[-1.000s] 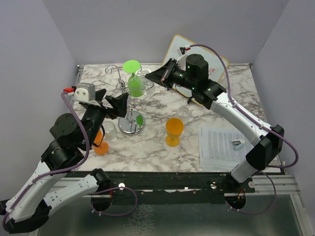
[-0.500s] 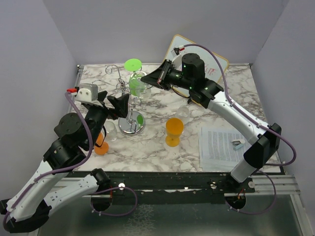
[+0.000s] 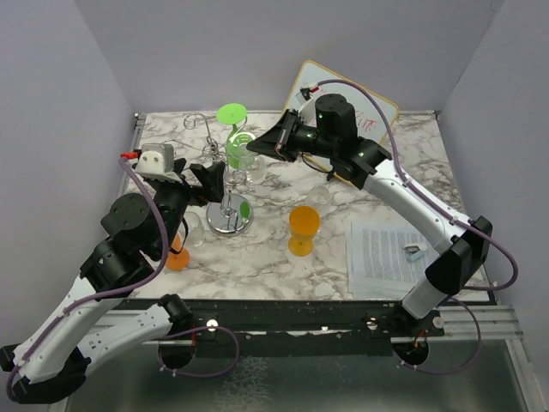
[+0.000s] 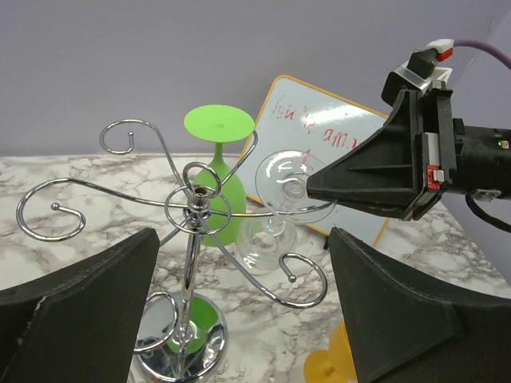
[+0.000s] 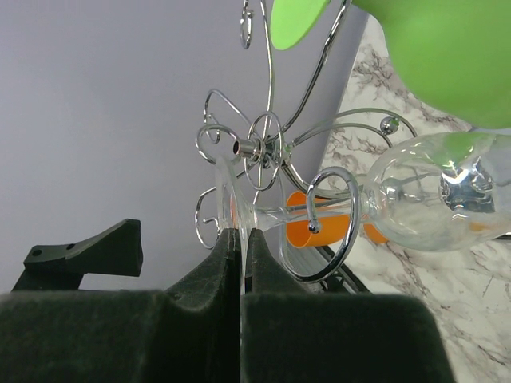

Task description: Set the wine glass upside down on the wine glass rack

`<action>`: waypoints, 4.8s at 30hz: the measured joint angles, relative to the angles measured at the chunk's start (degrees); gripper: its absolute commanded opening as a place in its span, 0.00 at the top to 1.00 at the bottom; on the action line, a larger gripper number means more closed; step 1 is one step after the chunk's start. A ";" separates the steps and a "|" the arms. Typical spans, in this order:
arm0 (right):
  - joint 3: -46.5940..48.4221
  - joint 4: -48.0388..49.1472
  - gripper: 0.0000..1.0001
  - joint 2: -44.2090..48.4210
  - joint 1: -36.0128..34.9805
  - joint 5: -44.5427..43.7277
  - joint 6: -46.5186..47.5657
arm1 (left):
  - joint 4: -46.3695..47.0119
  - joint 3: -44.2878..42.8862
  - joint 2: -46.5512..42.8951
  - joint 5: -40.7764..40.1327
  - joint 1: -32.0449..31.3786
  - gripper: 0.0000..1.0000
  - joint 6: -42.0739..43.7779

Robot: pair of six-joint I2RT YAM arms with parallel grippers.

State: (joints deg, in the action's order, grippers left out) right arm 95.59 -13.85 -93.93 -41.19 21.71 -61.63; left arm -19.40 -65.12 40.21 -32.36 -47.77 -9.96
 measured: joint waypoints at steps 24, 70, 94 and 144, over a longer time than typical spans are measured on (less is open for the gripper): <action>-3.28 -2.71 0.99 5.53 -0.11 -13.35 6.67 | -4.94 -3.41 1.49 -1.95 0.02 0.02 3.69; -6.75 -4.09 0.23 20.20 0.07 -18.60 25.62 | -9.46 -5.49 0.68 2.10 0.00 0.01 4.20; -30.84 -29.70 0.37 28.00 -4.09 -18.71 42.14 | 1.57 -2.47 7.04 23.91 0.02 0.01 -4.20; -35.67 -2.62 0.99 53.88 -11.74 -32.33 54.77 | 18.88 2.10 8.46 28.87 0.00 0.01 -26.95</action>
State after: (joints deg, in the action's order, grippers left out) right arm 59.92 -16.47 -40.05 -52.93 -10.61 -6.85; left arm -0.51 -63.02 48.66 -3.49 -47.77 -36.91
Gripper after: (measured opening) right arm 0.015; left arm 0.988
